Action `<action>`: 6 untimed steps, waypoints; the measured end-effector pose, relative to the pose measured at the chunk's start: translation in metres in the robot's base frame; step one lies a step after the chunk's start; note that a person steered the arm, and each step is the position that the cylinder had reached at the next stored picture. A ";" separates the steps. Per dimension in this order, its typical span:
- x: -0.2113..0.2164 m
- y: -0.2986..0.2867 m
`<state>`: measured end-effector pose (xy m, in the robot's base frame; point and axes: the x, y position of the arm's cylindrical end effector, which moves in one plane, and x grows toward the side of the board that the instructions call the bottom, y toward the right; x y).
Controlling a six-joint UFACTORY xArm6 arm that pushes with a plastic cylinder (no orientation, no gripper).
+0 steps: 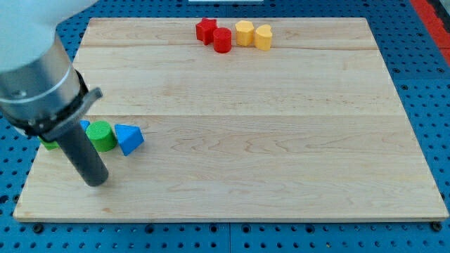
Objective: Move your arm towards the bottom right
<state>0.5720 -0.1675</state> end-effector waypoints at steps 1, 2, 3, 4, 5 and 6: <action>0.006 0.097; 0.006 0.167; 0.006 0.196; 0.006 0.215; 0.006 0.231; 0.006 0.244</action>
